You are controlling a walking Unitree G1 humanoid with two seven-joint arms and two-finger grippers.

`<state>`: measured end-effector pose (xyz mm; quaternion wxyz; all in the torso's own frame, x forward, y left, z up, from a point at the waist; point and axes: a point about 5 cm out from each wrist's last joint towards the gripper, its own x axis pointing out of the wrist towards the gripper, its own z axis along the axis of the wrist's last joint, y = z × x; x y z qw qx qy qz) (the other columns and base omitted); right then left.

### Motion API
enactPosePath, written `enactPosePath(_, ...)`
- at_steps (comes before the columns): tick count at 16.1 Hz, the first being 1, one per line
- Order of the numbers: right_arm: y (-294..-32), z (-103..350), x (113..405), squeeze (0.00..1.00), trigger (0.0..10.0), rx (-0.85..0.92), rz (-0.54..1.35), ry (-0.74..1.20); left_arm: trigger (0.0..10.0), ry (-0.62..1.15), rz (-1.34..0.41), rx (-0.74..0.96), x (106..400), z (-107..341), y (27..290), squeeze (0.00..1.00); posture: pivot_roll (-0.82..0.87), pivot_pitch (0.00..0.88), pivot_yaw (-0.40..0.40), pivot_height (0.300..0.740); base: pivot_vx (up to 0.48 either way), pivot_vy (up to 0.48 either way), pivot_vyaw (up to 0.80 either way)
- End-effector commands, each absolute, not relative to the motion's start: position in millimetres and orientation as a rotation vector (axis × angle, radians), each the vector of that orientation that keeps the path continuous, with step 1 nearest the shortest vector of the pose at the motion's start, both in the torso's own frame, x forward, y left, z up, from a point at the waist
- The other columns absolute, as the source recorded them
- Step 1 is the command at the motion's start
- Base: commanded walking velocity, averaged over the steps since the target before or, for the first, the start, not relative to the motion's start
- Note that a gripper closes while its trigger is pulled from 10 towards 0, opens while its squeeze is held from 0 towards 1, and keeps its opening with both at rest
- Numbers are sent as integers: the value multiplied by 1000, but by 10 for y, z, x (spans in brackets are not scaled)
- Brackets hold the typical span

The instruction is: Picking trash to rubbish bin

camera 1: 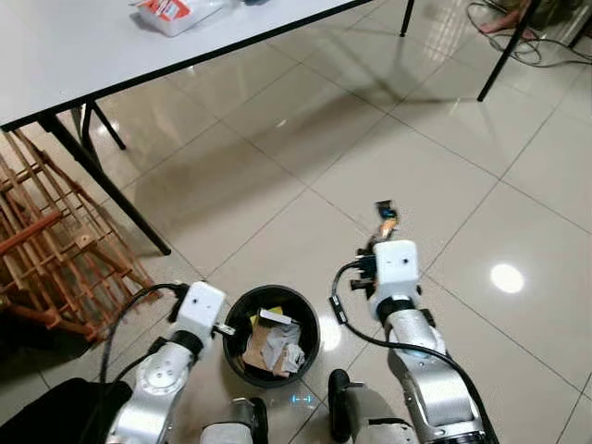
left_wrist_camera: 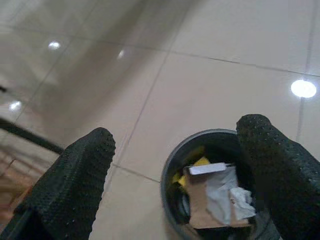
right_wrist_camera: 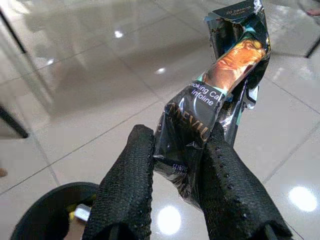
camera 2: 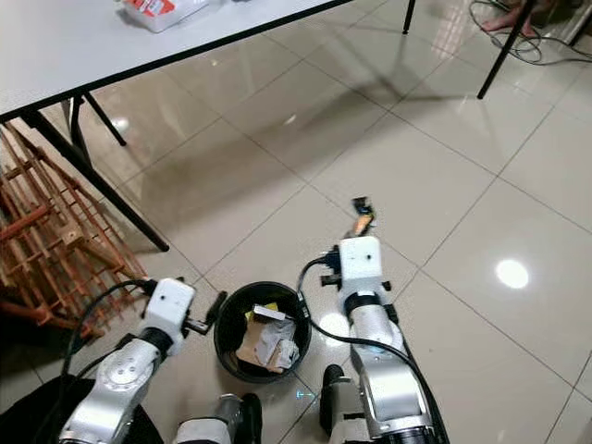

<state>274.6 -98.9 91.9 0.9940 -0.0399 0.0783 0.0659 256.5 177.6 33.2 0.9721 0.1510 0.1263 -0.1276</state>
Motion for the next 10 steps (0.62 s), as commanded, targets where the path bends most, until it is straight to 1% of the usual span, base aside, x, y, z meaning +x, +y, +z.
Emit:
enactPosePath(1, -956, 850, 2705, 0, 10000, -63, 163, 177, 10000, 283, -212, 301, 2505, 268, 1880, 0, 52, 258, 22, 740, 0, 0, 0)
enactPosePath(3, -948, 859, 2714, 0, 10000, -63, 179, 172, 10000, 286, -219, 265, 2501, 279, 1927, 0, 53, 250, 16, 740, 0, 0, 0)
enactPosePath(7, -967, 868, 2765, 0, 10000, -84, 200, 164, 10000, 284, -275, 277, 2485, 329, 2084, 0, 62, 229, 4, 740, 0, 0, 0)
enactPosePath(10, -950, 856, 2791, 0, 10000, -80, 211, 168, 10000, 277, -268, 285, 2537, 387, 2171, 0, 66, 228, 4, 740, 0, 0, 0)
